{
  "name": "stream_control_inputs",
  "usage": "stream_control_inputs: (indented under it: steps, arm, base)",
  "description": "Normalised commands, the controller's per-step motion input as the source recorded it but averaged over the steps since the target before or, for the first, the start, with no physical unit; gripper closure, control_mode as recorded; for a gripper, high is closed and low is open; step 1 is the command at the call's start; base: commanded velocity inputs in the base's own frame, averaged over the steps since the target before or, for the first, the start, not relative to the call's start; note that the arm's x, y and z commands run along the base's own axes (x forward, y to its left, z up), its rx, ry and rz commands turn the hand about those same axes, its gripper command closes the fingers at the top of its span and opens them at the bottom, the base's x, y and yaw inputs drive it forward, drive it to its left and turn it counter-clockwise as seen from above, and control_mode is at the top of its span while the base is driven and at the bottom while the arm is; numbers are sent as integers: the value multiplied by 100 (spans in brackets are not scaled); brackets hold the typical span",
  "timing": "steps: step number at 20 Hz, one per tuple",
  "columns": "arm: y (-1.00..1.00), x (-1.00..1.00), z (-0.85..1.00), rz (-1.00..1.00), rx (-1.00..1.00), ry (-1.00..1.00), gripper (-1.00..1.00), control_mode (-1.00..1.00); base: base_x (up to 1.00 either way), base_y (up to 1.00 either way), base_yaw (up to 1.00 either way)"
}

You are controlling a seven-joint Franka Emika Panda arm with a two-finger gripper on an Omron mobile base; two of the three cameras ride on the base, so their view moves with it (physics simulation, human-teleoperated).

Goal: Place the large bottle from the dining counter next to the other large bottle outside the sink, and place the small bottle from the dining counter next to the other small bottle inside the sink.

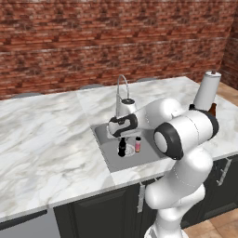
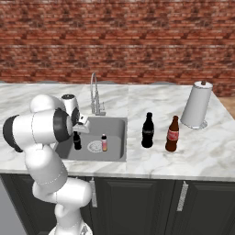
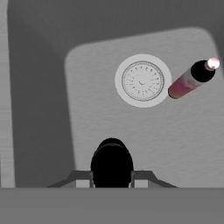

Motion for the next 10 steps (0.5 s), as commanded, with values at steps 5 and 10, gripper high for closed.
stream_control_inputs:
  steps: [5,10]
  arm:
    - [18,0,-23,0,0,-1,100,-100]
    - [5,1,-24,0,0,-5,100,-100]
  base:
    - [0,0,0]
    - [0,0,0]
